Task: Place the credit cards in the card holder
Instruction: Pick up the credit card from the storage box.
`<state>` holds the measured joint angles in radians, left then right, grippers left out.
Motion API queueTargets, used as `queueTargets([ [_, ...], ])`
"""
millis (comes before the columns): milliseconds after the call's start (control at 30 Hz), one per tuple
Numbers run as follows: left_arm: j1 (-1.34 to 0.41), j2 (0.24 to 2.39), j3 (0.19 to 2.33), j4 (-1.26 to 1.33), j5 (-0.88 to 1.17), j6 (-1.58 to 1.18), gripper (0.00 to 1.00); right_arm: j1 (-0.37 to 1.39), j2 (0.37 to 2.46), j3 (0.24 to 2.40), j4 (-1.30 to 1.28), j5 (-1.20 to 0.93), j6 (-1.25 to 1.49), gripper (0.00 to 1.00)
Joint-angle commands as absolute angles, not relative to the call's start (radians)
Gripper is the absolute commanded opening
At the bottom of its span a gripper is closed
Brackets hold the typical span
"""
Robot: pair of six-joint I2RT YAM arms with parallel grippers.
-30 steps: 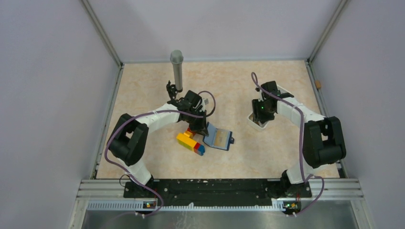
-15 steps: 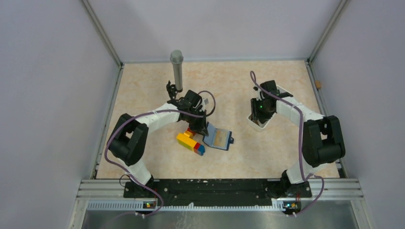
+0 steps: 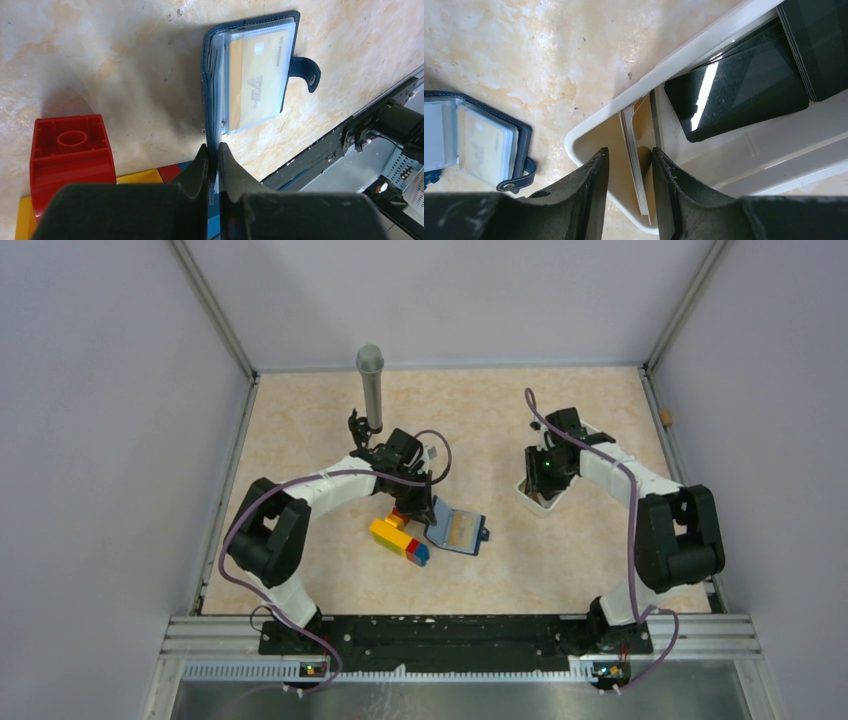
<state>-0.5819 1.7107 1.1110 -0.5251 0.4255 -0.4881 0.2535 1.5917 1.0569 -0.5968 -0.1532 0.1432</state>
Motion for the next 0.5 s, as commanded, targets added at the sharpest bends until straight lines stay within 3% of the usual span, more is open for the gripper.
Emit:
queueTargets([
  [0,-0.577,1.697,1.146,-0.523,0.420,-0.472,0.00,0.267,1.543,1.109,-0.616,-0.190,0.161,0.36],
  [467,-0.577,1.698,1.147,-0.525,0.419,-0.471,0.00,0.267,1.538,1.122,-0.633,-0.186,0.168,0.25],
])
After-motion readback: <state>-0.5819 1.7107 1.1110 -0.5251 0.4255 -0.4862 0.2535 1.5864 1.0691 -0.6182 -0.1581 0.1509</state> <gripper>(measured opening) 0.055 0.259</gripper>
